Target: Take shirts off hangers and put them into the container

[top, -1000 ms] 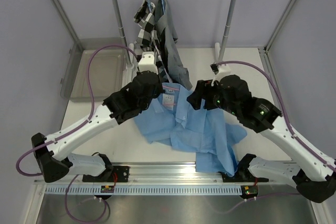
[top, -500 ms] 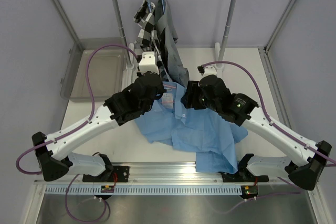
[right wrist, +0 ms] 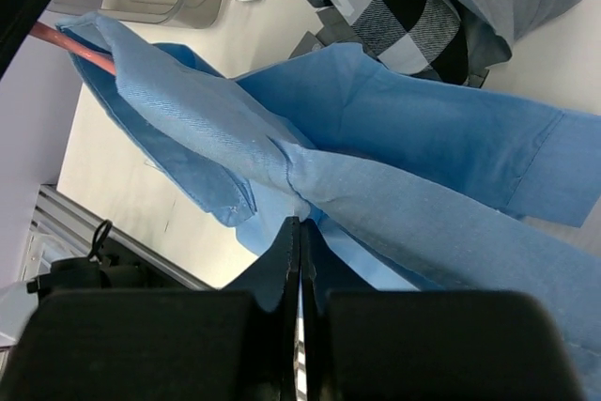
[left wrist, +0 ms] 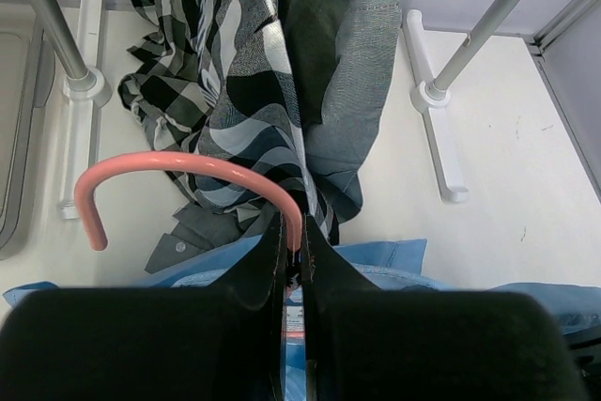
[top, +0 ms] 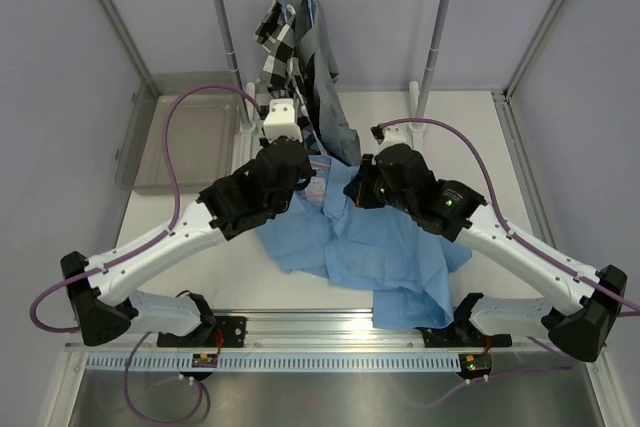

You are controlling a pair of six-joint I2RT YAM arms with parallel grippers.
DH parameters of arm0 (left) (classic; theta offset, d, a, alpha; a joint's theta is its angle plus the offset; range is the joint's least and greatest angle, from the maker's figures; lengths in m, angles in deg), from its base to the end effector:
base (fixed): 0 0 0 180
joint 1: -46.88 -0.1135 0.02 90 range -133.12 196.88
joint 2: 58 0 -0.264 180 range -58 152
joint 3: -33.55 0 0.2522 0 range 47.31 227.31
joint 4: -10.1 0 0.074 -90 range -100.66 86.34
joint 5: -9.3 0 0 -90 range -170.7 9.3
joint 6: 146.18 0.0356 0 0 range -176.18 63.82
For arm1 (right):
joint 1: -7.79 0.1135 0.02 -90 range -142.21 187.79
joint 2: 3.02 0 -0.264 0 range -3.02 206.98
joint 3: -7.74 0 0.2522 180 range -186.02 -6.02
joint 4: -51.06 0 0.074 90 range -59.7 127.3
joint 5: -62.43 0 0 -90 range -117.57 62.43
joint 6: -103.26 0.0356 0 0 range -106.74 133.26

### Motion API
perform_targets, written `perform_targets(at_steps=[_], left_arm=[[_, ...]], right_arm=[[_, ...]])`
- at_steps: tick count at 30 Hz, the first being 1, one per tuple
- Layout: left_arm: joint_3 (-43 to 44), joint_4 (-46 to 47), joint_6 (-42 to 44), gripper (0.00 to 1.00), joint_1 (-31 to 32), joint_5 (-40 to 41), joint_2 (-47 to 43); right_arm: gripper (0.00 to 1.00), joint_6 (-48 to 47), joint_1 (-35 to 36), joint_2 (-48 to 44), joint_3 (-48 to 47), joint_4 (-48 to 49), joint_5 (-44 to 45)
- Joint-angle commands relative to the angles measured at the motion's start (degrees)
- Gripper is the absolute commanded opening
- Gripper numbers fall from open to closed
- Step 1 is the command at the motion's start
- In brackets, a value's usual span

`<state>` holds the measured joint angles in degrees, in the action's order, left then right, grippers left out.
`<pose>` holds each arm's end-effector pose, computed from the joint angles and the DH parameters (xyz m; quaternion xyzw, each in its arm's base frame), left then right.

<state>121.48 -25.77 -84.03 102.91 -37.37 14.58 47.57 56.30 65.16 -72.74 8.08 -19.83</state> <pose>0.1754 -0.2167 0.3971 -0.0181 0.7919 -0.1283 0.5967 0.1773 0.1933 0.3566 -0.0740 0.8645 0.2826 0.4091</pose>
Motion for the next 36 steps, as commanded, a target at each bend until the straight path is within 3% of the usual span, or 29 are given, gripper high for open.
perform_targets(at_steps=[1,11,15,22,28,32,35,36], left_arm=[[0.1,5.5,-0.3,0.0,0.4,3.9,-2.3],[-3.3,5.3,2.7,0.0,0.3,5.8,-5.1],[-5.0,5.2,3.2,0.0,0.3,5.7,-6.6],[-7.4,3.9,5.6,0.0,0.2,6.8,-9.7],[-8.7,4.0,9.0,0.0,0.1,4.7,-11.9],[-7.6,3.9,8.9,0.0,0.1,6.1,-10.6],[-3.8,3.8,8.1,0.0,0.1,6.3,-7.3],[-3.1,3.9,7.9,0.0,0.1,6.4,-5.6]], right_arm=[[0.0,-0.7,0.6,-2.0,0.4,1.8,3.1],[0.0,-5.0,0.5,-7.2,-1.8,-5.2,14.9],[0.0,-6.6,-3.5,-10.3,-2.1,-8.7,17.8],[0.0,-8.8,-15.5,-14.7,0.1,-11.7,15.4],[0.0,-10.0,-17.0,-13.8,0.3,-11.7,14.8],[0.01,-13.2,-16.6,-15.4,1.8,-6.4,1.4],[0.44,-16.1,-10.1,-14.6,1.3,-5.2,5.4],[0.51,-17.7,-7.9,-13.2,-0.1,-5.9,7.5]])
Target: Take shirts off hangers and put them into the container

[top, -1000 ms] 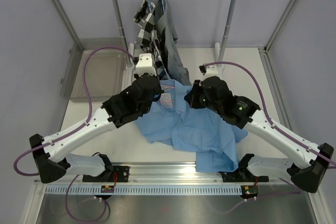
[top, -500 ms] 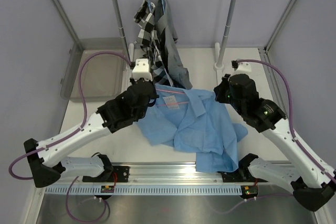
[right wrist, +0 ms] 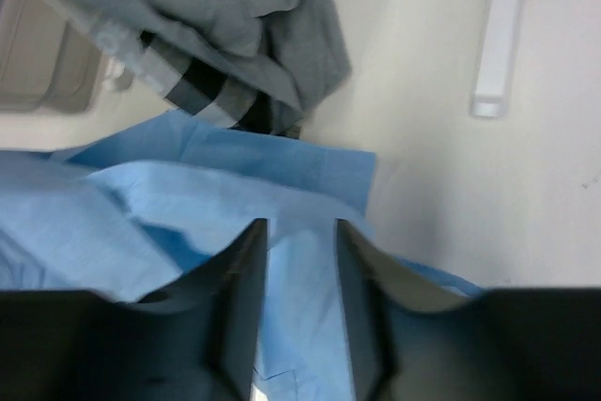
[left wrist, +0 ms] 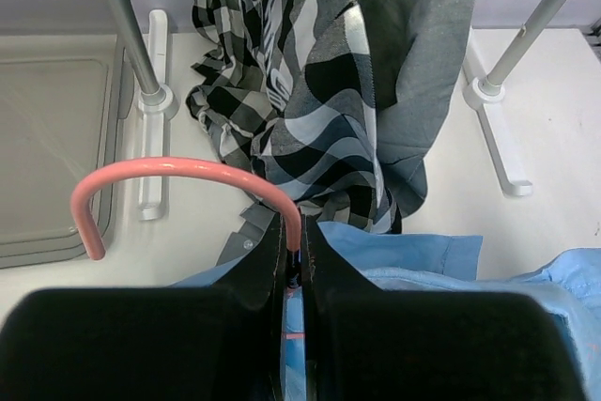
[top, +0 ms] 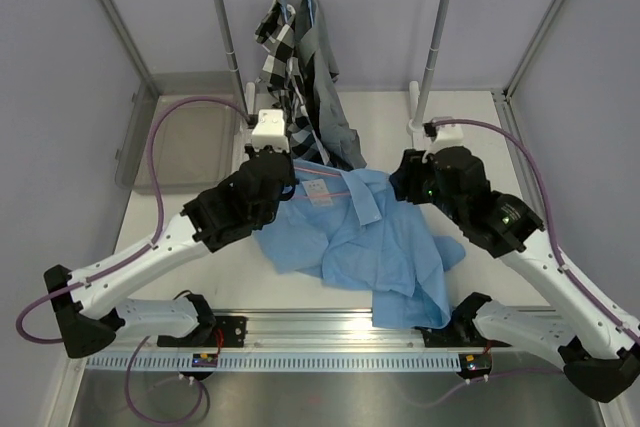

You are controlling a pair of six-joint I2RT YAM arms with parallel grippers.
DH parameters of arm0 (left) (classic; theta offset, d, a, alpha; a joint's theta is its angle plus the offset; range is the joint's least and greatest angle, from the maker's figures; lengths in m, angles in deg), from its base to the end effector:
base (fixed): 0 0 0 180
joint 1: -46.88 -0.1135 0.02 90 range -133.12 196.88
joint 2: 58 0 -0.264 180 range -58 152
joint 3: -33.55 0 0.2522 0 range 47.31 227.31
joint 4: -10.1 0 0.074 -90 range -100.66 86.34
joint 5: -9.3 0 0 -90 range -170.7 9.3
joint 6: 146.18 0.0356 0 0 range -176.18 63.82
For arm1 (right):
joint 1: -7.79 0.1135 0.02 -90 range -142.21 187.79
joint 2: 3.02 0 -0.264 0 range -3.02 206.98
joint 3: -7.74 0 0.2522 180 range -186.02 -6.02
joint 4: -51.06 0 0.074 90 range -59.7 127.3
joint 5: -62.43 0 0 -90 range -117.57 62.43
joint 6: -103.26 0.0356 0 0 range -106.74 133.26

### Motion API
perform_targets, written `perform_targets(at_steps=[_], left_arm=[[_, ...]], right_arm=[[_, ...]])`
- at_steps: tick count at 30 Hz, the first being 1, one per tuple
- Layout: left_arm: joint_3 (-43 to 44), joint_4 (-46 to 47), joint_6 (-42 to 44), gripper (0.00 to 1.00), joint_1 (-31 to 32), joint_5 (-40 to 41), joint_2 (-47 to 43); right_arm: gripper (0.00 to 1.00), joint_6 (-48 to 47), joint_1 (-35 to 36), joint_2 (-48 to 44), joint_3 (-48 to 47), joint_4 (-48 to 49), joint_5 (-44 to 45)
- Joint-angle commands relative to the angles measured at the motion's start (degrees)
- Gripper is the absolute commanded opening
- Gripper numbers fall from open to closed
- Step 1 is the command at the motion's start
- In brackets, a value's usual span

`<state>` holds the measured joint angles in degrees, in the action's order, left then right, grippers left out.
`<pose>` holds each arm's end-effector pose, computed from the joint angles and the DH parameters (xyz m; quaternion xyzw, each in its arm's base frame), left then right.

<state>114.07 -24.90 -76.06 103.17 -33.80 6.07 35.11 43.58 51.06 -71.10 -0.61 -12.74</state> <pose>0.1546 -0.1849 0.3911 0.0120 0.7801 -0.0761 0.6209 0.1601 0.1042 0.3839 -0.0355 0.8471 0.1537 0.5076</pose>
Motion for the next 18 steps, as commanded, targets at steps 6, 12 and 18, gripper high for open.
perform_targets(at_steps=[6,12,18], left_arm=[[10.0,1.8,-0.4,0.0,-0.1,4.0,8.2],[11.2,1.1,-0.8,0.0,0.0,4.7,9.8],[10.6,0.6,-1.2,0.0,0.0,4.3,8.8]], right_arm=[[0.67,-7.3,14.6,3.5,-3.5,3.2,7.9],[0.68,-8.0,23.3,10.1,-5.8,1.9,16.7],[0.63,-5.1,24.8,15.4,-7.0,2.0,23.2]])
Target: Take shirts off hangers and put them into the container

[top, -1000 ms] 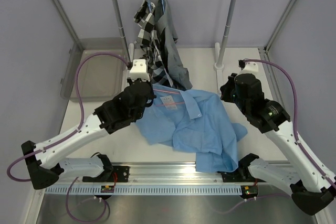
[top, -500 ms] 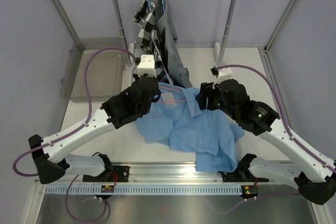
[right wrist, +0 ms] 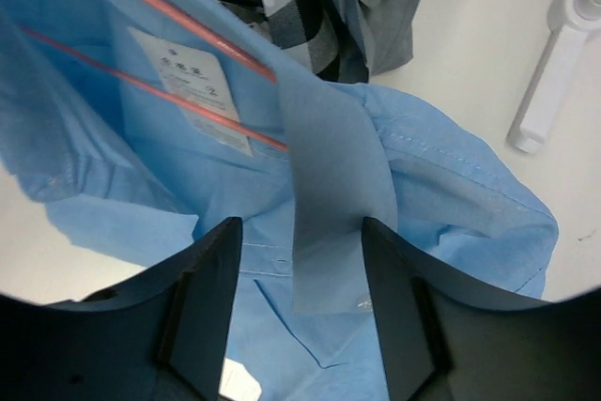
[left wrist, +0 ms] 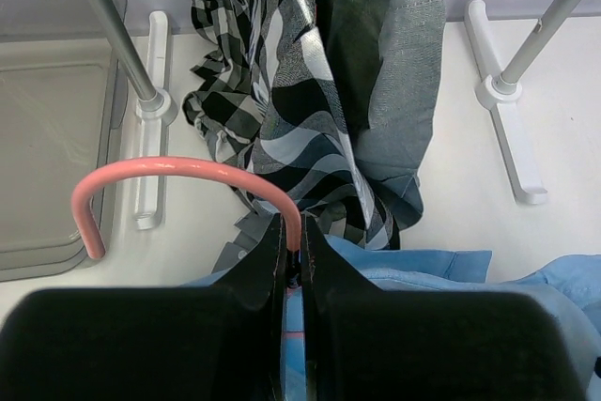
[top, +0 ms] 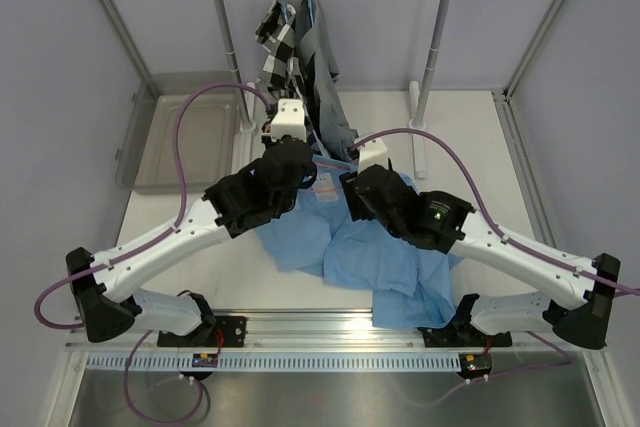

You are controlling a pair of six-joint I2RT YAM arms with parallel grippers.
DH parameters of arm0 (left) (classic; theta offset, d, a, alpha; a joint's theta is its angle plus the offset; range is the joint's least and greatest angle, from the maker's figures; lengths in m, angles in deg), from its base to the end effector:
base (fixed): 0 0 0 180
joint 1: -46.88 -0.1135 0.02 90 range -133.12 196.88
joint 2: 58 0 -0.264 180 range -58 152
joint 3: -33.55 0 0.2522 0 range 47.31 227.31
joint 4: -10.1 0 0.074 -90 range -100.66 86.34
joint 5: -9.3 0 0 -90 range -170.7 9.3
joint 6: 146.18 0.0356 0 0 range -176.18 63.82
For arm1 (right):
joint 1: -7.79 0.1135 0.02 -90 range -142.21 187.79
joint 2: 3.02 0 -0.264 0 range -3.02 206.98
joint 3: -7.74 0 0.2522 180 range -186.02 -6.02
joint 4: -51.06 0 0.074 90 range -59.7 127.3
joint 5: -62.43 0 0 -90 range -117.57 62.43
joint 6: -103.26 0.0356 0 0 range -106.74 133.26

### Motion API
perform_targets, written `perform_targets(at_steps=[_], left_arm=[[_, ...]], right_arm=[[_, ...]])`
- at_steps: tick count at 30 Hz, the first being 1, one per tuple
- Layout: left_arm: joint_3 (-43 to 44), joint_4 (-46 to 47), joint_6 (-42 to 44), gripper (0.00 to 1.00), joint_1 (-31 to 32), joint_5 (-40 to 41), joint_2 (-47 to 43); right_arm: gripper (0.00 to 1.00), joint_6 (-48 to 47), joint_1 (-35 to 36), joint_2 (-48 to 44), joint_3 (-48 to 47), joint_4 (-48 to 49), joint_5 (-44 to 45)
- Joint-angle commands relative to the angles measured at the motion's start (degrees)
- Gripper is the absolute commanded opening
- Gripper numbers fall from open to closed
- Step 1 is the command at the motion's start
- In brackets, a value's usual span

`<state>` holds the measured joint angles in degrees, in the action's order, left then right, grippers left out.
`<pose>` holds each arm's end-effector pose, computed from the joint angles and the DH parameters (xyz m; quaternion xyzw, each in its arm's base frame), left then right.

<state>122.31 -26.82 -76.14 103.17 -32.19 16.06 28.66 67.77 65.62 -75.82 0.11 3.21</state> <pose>0.1786 -0.2196 0.3944 0.0183 0.7905 -0.0456 0.6105 0.1419 0.2092 0.3628 -0.2145 0.8406 0.0803 0.4908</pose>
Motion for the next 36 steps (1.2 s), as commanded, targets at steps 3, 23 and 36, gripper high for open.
perform_targets(at_steps=[3,23,36], left_arm=[[1.6,2.6,-1.0,0.0,0.0,2.6,-2.2],[-10.8,0.0,4.9,0.0,-0.1,-4.6,-16.4],[-14.7,5.5,5.8,0.0,-0.3,-7.9,-26.1]], right_arm=[[0.56,2.2,0.5,3.4,-3.2,0.8,9.4],[0.0,-0.9,-15.7,-9.0,-0.1,-4.0,6.4],[0.0,-5.4,-20.6,-9.1,-0.1,-5.0,-9.0]])
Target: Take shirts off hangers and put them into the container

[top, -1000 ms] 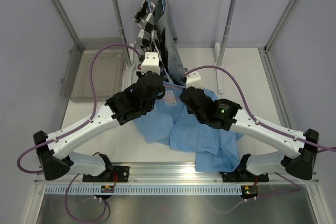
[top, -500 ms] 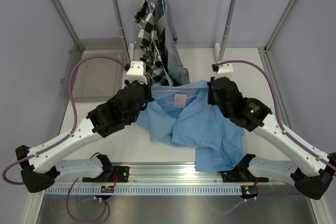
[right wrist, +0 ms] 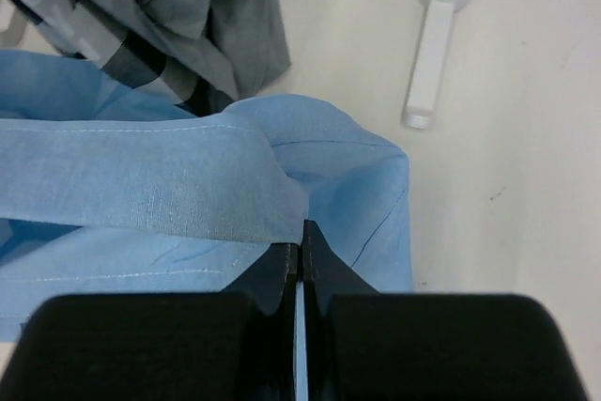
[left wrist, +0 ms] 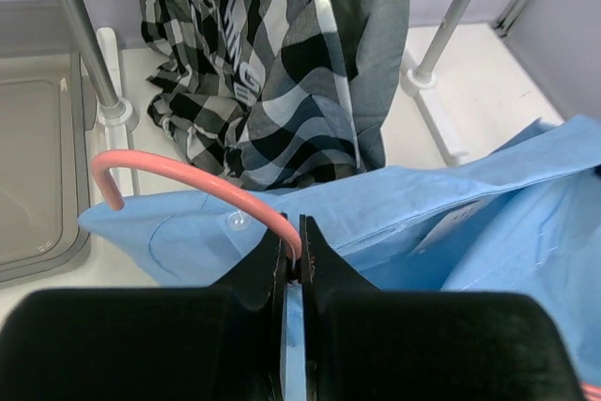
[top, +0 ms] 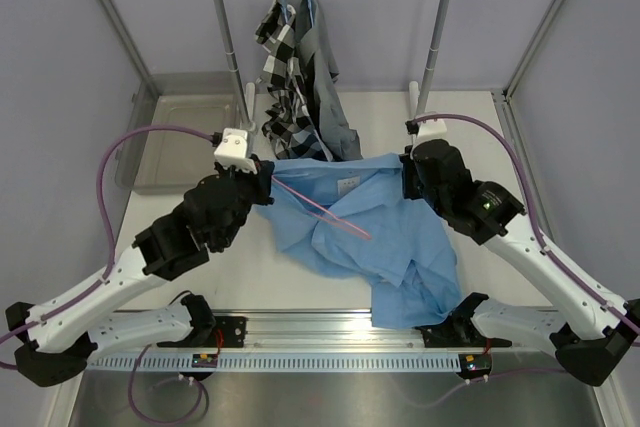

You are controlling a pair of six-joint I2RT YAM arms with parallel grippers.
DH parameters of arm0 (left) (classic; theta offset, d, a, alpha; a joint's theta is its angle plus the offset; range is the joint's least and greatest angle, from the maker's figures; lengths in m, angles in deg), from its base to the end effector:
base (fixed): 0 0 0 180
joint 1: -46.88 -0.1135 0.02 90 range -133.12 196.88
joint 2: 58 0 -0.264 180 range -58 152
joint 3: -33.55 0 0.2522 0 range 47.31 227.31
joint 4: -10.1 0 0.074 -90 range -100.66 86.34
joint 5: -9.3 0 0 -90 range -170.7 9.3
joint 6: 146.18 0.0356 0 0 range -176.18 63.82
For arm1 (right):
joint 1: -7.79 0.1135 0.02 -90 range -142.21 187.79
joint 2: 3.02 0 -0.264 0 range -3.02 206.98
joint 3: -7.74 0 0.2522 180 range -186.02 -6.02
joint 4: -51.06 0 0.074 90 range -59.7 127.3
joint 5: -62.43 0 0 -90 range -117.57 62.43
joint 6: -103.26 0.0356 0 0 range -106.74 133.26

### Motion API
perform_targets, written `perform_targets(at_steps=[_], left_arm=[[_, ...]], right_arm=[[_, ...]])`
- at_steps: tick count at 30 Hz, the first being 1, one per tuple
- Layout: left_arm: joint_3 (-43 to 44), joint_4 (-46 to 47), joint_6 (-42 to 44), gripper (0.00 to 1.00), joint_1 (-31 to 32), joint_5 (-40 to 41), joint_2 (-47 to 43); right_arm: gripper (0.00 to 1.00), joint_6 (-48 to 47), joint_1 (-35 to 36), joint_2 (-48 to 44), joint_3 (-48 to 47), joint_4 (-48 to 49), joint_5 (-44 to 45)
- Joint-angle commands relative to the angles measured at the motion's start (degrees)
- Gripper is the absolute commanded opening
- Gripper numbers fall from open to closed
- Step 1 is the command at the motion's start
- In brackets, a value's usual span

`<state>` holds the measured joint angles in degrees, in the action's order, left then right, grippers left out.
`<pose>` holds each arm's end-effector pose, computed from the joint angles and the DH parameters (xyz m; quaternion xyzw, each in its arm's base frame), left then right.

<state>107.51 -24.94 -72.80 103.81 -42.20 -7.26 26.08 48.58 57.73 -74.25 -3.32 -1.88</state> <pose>0.1192 -0.1424 0.3965 0.0573 0.7595 -0.1514 0.6300 0.1728 0.1287 0.3772 -0.1045 0.8576 0.0348 0.5025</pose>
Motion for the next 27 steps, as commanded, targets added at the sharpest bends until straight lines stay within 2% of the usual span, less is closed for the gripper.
perform_targets(at_steps=[1,4,7,11,16,17,20,21,24,27], left_arm=[[0.2,4.8,1.7,0.0,-0.9,0.9,-2.8],[2.0,8.3,-0.9,0.0,-0.9,-5.3,-1.5],[5.3,9.8,-3.8,0.0,-0.9,-12.0,1.8],[8.7,11.9,-6.9,0.0,-0.9,-20.4,5.3],[11.1,12.4,-8.1,0.0,-0.9,-23.2,5.8],[11.0,12.3,-7.6,0.0,-0.9,-22.3,5.2],[9.8,11.4,-4.8,0.0,-0.9,-17.2,2.1],[9.4,9.7,-4.0,0.0,-0.9,-15.6,1.4],[7.9,8.7,-1.7,0.0,-0.9,-10.9,-2.8],[7.2,8.6,0.0,0.0,-0.9,-8.6,-6.0]], right_arm=[[0.0,-2.7,-1.4,-1.1,-1.0,-1.2,-6.2],[0.0,-1.5,-1.4,0.5,2.4,0.5,-16.2],[0.0,0.0,-0.4,1.7,6.1,3.5,-20.9],[0.0,0.7,2.5,5.4,7.8,4.7,-21.5],[0.01,0.2,4.4,7.3,8.0,5.1,-23.0],[0.08,0.1,4.4,6.8,8.2,4.9,-23.1],[0.21,-0.7,4.3,5.0,7.7,3.7,-23.2],[0.37,-0.9,4.4,4.5,7.1,1.9,-23.5],[0.58,-1.4,4.4,2.4,4.5,-2.2,-23.4],[0.65,-1.8,4.3,-0.6,1.3,-6.2,-21.0]])
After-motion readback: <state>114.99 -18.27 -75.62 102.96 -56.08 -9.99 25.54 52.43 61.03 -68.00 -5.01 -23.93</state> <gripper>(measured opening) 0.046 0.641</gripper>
